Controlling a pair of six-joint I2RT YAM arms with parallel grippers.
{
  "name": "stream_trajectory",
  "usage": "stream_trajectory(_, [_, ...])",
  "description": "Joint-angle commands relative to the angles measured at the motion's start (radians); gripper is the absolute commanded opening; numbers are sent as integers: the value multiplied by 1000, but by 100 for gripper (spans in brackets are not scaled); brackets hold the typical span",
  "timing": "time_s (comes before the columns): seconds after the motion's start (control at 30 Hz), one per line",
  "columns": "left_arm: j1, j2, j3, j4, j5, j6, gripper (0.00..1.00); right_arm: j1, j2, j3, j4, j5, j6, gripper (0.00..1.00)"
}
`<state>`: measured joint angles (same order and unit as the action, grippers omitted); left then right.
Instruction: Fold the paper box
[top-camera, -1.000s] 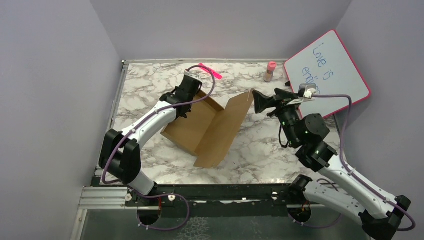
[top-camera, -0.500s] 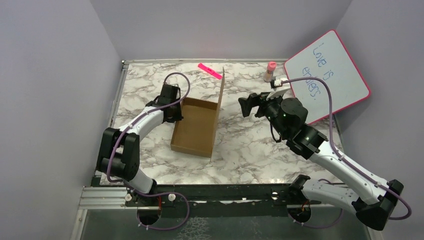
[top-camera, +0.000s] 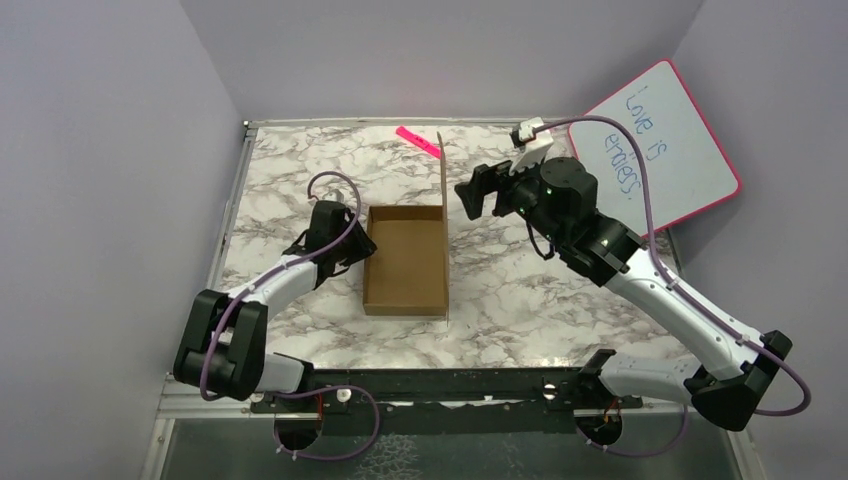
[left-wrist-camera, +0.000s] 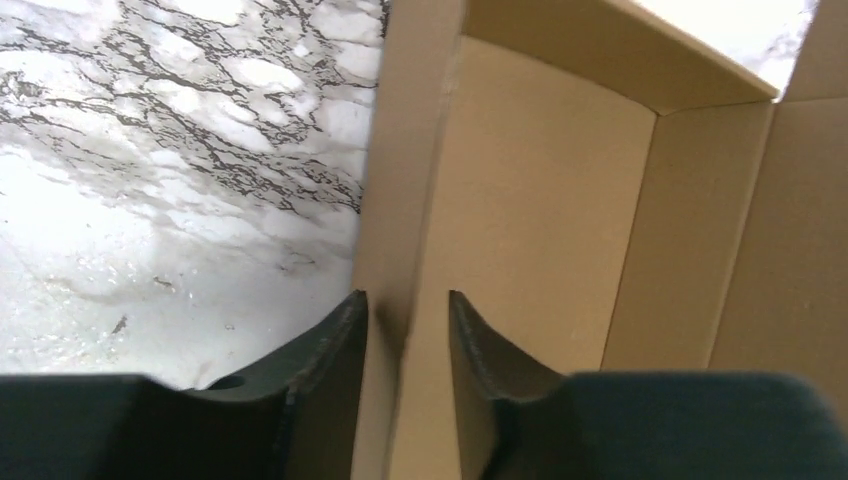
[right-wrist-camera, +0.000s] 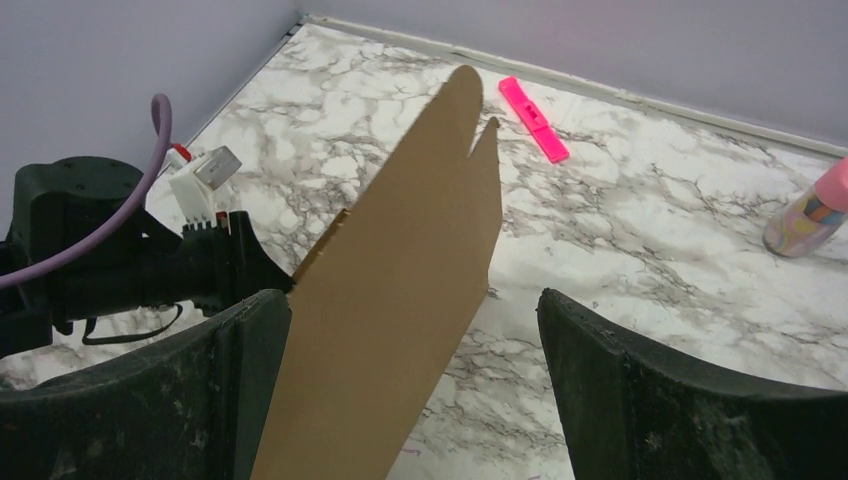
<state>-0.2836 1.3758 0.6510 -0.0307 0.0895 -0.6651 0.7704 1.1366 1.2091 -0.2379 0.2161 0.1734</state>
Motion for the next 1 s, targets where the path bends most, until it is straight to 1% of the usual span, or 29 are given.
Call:
stream_trajectory(0.0, [-1, -83, -20, 73, -35, -28, 44, -3, 48, 72, -76, -116, -42, 100])
stream_trajectory(0.17, [6, -180, 45, -51, -146, 57, 68, -3, 131, 208, -168, -148, -48, 100])
stream_trajectory(0.27, [7, -238, 86, -115, -172, 97, 78, -2, 181, 272, -210, -177, -38, 100])
stream_trajectory(0.43, [9, -354, 198, -252, -268, 240, 91, -2, 300, 419, -320, -278, -47, 100])
stream_trajectory(0.5, [11, -392, 223, -275, -288, 302, 94, 0, 364, 496, -388, -288, -48, 100])
stream_trajectory(0.57, [12, -408, 248, -296, -303, 361, 96, 16, 419, 558, -441, -248, -46, 100])
stream_trajectory(0.7, [23, -406, 242, -300, -343, 439, 97, 74, 511, 675, -540, -69, -43, 100])
stream_trajectory(0.8, [70, -396, 233, -314, -295, 447, 97, 121, 608, 802, -654, 65, -39, 99])
stream_trajectory(0.87, [73, -411, 224, -319, -309, 461, 97, 148, 661, 874, -715, 131, -39, 96])
stream_trajectory(0.97, [71, -425, 220, -332, -350, 473, 97, 196, 715, 932, -751, 244, -57, 90])
